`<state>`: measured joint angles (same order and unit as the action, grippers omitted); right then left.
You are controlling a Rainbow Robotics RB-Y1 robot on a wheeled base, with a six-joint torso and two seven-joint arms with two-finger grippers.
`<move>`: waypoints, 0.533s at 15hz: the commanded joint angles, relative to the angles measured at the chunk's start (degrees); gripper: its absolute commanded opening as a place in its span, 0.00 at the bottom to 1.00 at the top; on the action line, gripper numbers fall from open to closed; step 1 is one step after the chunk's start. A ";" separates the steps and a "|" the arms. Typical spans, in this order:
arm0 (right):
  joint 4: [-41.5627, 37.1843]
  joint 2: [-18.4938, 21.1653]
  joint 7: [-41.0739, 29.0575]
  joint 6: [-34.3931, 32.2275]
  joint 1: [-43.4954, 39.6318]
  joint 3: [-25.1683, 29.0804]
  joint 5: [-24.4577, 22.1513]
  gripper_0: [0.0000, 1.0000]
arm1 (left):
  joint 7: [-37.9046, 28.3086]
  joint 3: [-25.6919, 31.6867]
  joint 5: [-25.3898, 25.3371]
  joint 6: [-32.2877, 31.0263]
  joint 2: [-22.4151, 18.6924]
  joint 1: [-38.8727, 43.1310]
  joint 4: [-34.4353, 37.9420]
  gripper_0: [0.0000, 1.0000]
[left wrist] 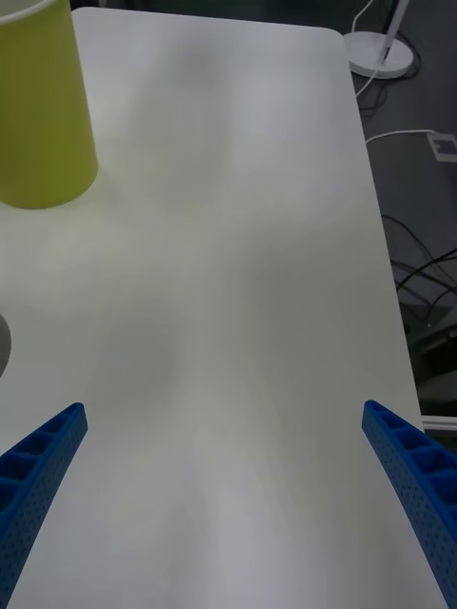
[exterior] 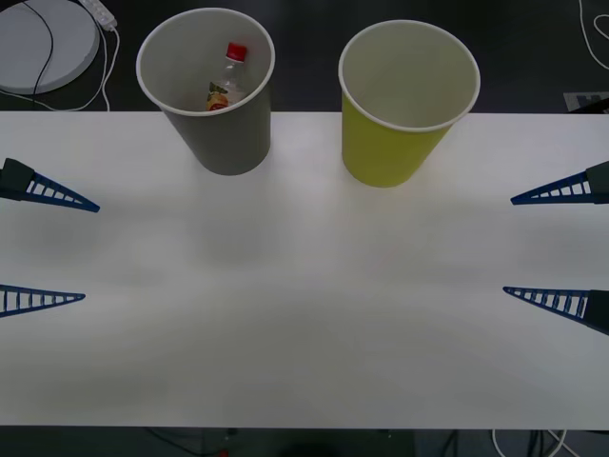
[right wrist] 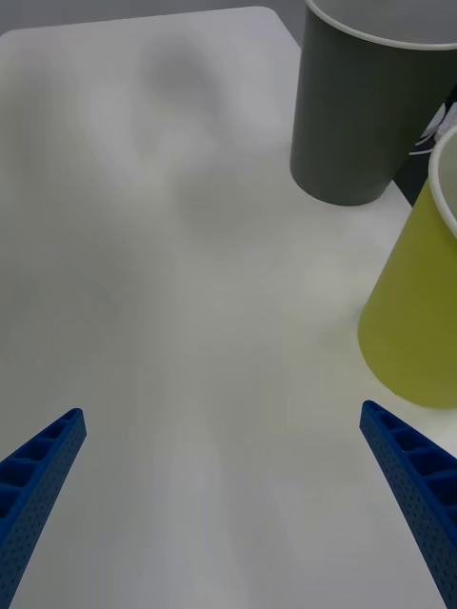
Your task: Put the can into the green bin and the plastic bottle into the gray bin
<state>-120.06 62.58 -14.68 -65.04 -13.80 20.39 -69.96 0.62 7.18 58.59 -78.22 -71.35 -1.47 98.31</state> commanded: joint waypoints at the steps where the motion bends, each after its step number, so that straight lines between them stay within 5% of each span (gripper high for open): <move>1: 0.00 0.00 0.00 0.00 0.00 0.00 0.00 1.00 | 0.08 0.03 -0.15 0.17 -0.02 0.07 0.04 1.00; 8: 0.00 0.00 0.00 0.00 0.00 0.00 0.00 1.00 | -0.27 -0.06 -1.47 0.17 -0.02 0.15 -0.23 1.00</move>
<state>-120.06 62.58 -14.68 -65.04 -13.80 20.39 -69.96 0.36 7.13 57.12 -78.06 -71.36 -1.32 98.10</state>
